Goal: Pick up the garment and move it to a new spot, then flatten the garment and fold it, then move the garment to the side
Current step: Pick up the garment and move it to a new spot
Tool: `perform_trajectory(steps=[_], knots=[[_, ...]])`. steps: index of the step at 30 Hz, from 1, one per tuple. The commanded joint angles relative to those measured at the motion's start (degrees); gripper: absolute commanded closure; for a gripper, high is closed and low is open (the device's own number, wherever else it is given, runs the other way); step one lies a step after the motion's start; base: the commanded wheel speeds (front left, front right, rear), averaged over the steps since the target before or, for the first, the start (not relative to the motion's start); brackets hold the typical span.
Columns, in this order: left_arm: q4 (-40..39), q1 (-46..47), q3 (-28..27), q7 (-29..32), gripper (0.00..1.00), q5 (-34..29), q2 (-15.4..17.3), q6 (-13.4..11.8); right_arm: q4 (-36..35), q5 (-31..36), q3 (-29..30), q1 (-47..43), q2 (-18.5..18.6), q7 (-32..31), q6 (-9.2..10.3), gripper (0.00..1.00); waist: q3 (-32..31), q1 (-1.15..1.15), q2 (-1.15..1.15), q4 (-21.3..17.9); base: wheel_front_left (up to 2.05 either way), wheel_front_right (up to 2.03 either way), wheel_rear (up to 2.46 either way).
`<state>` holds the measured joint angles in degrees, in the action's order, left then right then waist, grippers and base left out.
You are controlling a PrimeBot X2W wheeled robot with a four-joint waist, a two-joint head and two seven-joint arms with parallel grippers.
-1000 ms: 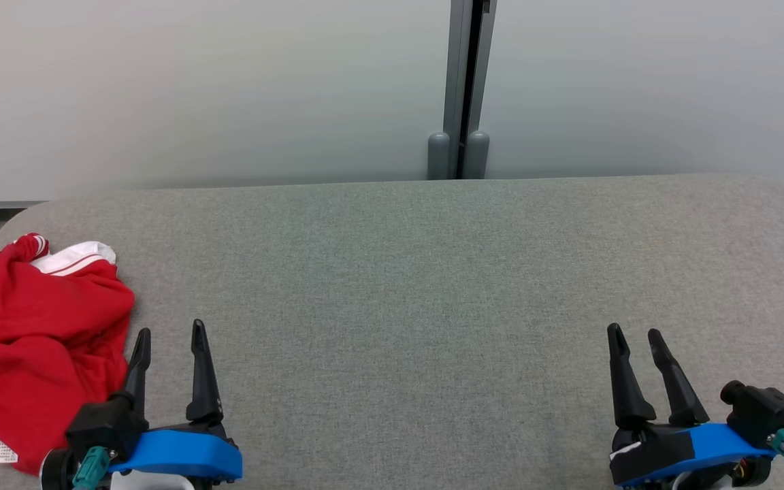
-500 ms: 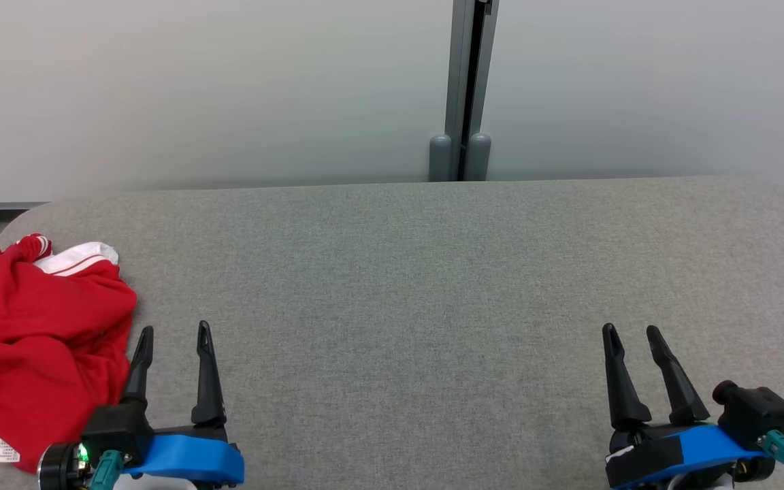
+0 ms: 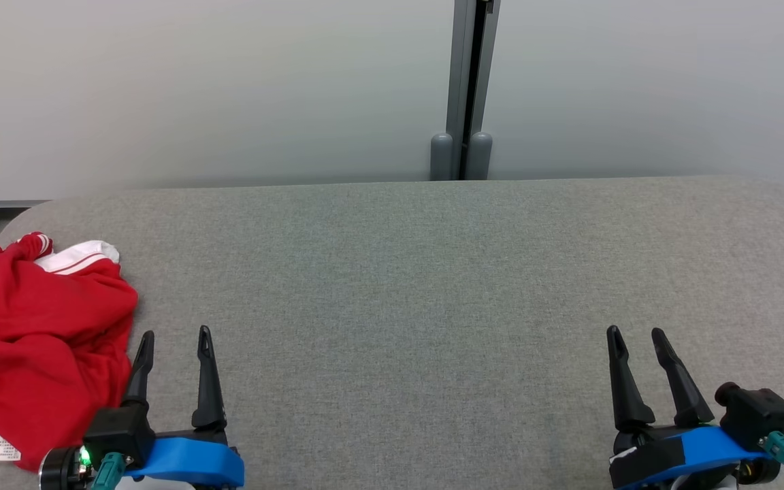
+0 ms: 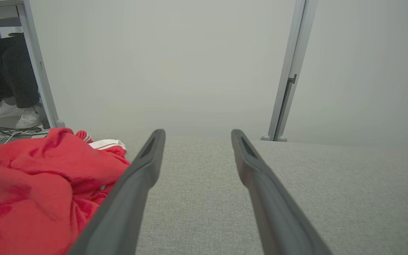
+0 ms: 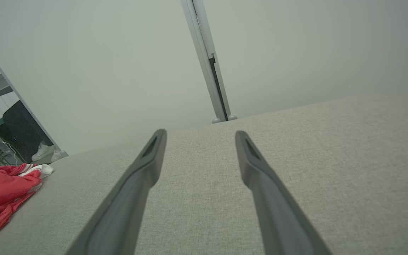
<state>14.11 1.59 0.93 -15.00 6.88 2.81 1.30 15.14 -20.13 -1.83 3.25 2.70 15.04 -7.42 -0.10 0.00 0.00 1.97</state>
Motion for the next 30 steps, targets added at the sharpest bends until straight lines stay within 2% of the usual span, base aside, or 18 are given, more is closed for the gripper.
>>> perform_trajectory(steps=[1, 16, 30], knots=[[0.09, 0.55, -0.03, -0.28, 0.00, 0.11, 0.14, -0.08, 0.07, 0.27, 0.06, -0.16, 0.33, 0.22, -0.12, 0.00, -0.01, 0.00, 0.00, 0.04, 0.00, 0.00, 0.00], [0.41, 0.91, -0.86, -0.28, 0.00, -0.18, 0.14, -0.21, 0.27, 0.50, 0.00, -0.40, 0.33, 0.21, -0.12, 0.00, 0.06, 0.00, 0.00, 2.15, 0.00, 0.00, 0.00], [0.12, 2.41, -3.39, -0.28, 0.00, -0.35, 0.13, 0.30, 0.16, 1.34, -0.87, 1.33, 0.32, 0.20, -0.10, 0.00, 1.95, 0.00, 0.00, 9.19, 0.00, 0.00, 0.00]])
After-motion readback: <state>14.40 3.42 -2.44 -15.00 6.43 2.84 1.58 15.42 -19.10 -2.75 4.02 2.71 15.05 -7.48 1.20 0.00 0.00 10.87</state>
